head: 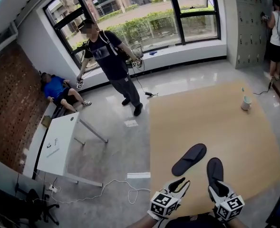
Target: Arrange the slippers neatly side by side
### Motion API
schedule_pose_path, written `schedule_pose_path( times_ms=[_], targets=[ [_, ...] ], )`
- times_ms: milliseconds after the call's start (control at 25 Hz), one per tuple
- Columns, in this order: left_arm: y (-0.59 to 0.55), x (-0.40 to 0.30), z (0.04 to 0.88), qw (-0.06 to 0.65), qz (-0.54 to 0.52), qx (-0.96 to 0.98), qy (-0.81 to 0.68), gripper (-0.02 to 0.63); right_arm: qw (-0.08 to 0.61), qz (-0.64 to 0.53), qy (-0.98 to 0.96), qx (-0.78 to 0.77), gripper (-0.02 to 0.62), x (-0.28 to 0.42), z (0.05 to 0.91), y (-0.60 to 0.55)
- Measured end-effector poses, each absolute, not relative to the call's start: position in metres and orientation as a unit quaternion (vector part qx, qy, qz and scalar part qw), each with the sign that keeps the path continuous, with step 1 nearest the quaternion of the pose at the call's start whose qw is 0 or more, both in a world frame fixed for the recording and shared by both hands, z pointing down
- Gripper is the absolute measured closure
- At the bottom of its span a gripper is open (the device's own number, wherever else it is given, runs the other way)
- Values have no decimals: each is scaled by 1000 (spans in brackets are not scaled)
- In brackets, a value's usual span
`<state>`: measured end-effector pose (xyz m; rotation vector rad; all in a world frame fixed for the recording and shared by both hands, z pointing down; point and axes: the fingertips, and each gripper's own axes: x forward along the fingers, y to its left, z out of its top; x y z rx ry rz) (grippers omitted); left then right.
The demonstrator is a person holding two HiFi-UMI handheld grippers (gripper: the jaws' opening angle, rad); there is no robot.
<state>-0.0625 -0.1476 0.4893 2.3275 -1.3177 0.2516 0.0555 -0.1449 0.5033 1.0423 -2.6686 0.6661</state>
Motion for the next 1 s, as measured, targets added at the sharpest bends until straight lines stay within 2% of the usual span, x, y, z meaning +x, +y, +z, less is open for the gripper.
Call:
schedule_pose_path(
  times_ms=[200, 440, 640, 880, 1000],
  targets=[
    [-158, -69, 499, 206, 132, 834, -495, 468, 111, 243, -913, 307, 436, 47, 515, -152],
    [-195, -74, 480, 158, 147, 828, -517, 465, 91, 232, -917, 313, 436, 72, 511, -182],
    [-216, -65, 482, 147, 162, 832, -510, 457, 81, 238, -909, 333, 437, 90, 513, -207],
    [-245, -68, 514, 108, 232, 857, -447, 420, 128, 214, -913, 322, 428, 98, 539, -238],
    [-247, -53, 536, 101, 276, 889, -351, 407, 167, 203, -916, 304, 419, 106, 558, -240]
  ],
)
